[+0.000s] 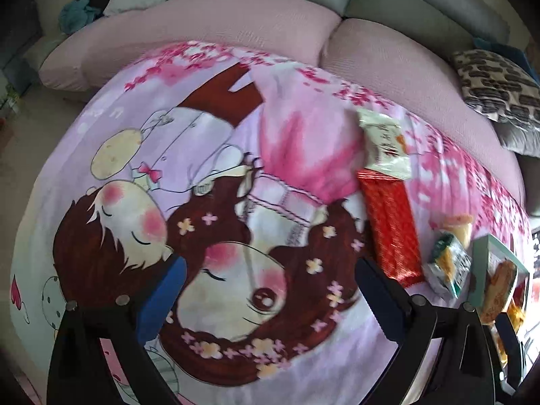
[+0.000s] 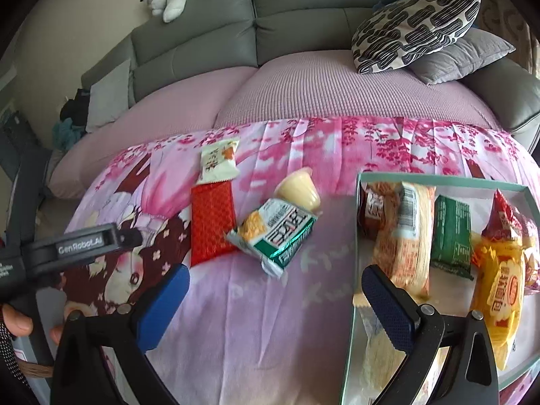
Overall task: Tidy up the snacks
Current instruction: 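Lift both open tools away from the tray toward the remaining snacks, then grasp the green-white cookie pack with the right tool while the left tool grasps the red patterned bag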
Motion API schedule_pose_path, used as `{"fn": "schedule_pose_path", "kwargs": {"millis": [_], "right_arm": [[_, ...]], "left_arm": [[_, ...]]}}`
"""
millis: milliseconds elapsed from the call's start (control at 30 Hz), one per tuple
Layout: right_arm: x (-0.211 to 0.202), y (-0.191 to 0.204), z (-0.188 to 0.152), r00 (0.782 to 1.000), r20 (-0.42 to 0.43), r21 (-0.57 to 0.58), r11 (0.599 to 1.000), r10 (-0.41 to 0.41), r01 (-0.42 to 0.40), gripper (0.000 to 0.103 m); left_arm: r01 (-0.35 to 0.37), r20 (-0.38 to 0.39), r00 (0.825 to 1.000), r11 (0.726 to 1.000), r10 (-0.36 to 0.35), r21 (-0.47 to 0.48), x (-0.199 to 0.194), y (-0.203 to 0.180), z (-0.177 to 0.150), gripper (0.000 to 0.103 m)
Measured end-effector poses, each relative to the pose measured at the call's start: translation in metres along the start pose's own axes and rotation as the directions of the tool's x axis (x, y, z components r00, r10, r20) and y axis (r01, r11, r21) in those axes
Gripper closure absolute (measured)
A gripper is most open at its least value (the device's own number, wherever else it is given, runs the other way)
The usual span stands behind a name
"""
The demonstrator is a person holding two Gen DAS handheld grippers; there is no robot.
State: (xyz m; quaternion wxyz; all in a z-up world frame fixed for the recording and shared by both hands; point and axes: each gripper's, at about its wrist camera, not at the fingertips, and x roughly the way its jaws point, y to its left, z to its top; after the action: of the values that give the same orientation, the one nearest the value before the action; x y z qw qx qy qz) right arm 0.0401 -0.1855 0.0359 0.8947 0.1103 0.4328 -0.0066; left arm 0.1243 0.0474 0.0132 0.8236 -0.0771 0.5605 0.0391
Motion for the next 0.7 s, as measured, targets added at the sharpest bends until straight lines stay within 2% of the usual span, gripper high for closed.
{"fn": "schedule_pose_path", "kwargs": {"millis": [233,433,567,700], "right_arm": [[0.011,0.001,0.008,1.0,-0.022,0.021,1.0,0.001,-0.001,0.0],[0.025,-0.004,0.019,0.998,-0.048,0.088,0.995,0.04,-0.036,0.001],[0.04,-0.004,0.028,0.997,-0.075,0.117,0.993,0.029,-0.02,0.008],[0.055,-0.003,0.034,0.995,-0.102,0.125,0.992,0.012,0.001,0.015]], "left_arm": [[0.017,-0.03,0.999,0.999,-0.018,-0.047,0.01,0.013,0.007,0.003],[0.027,-0.002,1.0,0.999,-0.027,-0.023,0.008,0.0,0.017,0.003],[0.08,0.003,0.997,0.997,-0.08,-0.019,0.011,-0.012,0.025,0.003],[0.075,0.005,0.997,0.997,-0.075,-0.004,0.019,-0.023,0.031,0.003]]}}
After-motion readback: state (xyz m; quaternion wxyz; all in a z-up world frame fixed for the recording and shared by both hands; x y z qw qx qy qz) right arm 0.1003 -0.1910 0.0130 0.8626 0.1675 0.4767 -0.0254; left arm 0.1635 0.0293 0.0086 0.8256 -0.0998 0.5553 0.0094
